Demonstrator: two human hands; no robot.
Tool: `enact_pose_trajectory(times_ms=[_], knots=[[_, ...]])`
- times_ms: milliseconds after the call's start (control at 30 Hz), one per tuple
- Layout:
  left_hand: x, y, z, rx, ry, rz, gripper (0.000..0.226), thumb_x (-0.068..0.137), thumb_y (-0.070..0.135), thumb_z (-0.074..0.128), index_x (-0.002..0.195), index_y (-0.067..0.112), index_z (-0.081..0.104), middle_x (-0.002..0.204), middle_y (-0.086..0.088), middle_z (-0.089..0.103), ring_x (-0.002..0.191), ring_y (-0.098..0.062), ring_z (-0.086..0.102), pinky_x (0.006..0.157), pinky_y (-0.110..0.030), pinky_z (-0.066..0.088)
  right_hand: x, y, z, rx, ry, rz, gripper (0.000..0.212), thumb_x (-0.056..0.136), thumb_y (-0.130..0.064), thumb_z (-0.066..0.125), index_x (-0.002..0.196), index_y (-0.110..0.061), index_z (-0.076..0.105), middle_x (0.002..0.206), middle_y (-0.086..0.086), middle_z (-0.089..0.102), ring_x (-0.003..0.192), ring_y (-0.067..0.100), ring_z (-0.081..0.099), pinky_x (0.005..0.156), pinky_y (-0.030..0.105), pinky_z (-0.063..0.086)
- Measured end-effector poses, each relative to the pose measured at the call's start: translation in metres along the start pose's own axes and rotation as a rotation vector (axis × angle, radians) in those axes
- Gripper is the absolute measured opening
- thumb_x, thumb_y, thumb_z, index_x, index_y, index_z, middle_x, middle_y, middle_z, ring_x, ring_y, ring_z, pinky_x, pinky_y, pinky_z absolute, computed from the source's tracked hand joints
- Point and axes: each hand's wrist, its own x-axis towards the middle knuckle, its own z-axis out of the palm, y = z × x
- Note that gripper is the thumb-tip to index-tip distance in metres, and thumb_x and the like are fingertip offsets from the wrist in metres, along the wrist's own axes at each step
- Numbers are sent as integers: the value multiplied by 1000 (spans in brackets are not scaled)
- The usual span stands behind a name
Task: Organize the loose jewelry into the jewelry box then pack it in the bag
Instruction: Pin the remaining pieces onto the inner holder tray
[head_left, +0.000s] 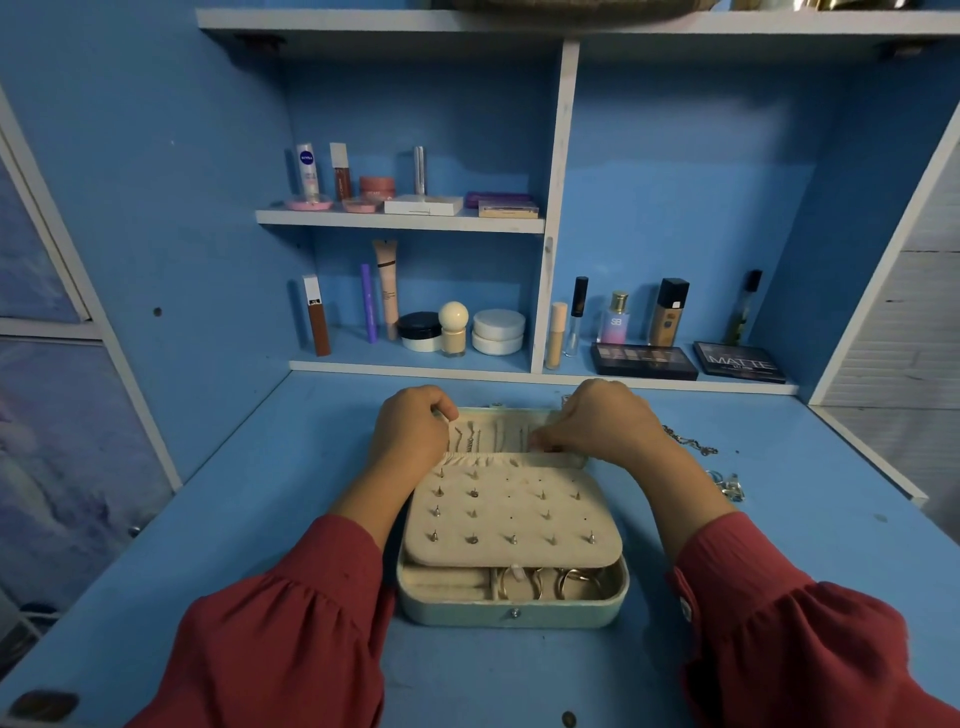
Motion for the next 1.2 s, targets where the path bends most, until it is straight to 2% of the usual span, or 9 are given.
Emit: enact_pose_trajectory(times_ms=[100, 200, 300, 400, 533, 633, 767, 1033, 1200], knots=[[2, -2, 0, 15, -28, 14, 41, 87, -9, 42, 85, 24, 66, 99, 2, 57, 87, -18, 57, 71, -31, 53, -2, 4, -5, 227, -14, -7, 43, 78, -56, 68, 70, -15, 76, 59, 0, 57, 66, 17, 53, 58, 28, 40], [6, -4, -1, 42, -29, 113, 32, 89, -2, 51, 87, 26, 67, 107, -2, 61, 99, -18, 56, 79, -30, 49, -3, 9, -11, 379, -102, -83, 22, 76, -44, 76, 71, -23, 77, 78, -4, 71, 80, 12, 61, 73, 30, 51], [6, -3, -2, 28, -39, 233, 21, 89, 6, 56, 92, 23, 69, 106, -1, 62, 108, -19, 50, 91, -36, 46, -5, 15, -12, 339, -218, -189, 10, 72, -31, 82, 78, -23, 79, 87, -10, 73, 88, 6, 62, 73, 22, 49], [3, 1, -2, 3, -104, 287, 15, 90, 14, 59, 92, 25, 70, 104, 5, 63, 109, -14, 47, 92, -30, 41, -6, 18, -13, 327, -255, -231, 4, 73, -24, 82, 75, -24, 79, 82, -10, 72, 82, 3, 60, 68, 17, 45], [-4, 10, -5, -115, -292, 370, 6, 86, 25, 67, 88, 29, 72, 95, 14, 68, 99, -8, 58, 89, -30, 46, -5, 16, -10, 248, -264, -306, 5, 77, -22, 79, 75, -24, 75, 79, -12, 65, 75, 1, 56, 67, 17, 41], [-13, 18, -7, -139, -472, 373, 7, 82, 29, 73, 89, 29, 74, 92, 15, 69, 91, -4, 62, 85, -27, 49, -3, 16, -8, 183, -265, -363, 25, 82, -17, 73, 64, -32, 64, 72, -14, 59, 70, 2, 52, 68, 21, 41], [-15, 21, -7, -89, -535, 368, 14, 79, 32, 76, 91, 26, 75, 85, 15, 65, 88, -8, 62, 82, -28, 51, -3, 15, -10, 137, -290, -370, 30, 89, -10, 60, 70, -33, 60, 79, -14, 57, 77, 4, 52, 71, 21, 41], [-18, 23, -7, -62, -561, 352, 15, 82, 26, 74, 93, 18, 75, 83, 12, 64, 85, -8, 62, 83, -29, 52, -1, 12, -4, 153, -247, -290, 19, 91, -19, 53, 83, -36, 58, 98, -8, 66, 91, 11, 61, 83, 30, 51], [-16, 20, -5, -32, -538, 330, 11, 83, 18, 72, 80, 29, 71, 89, 8, 69, 87, -11, 64, 86, -37, 55, -4, 17, -15, 325, -87, -235, 22, 86, -37, 68, 72, -22, 60, 75, -5, 62, 71, 15, 57, 67, 30, 47]])
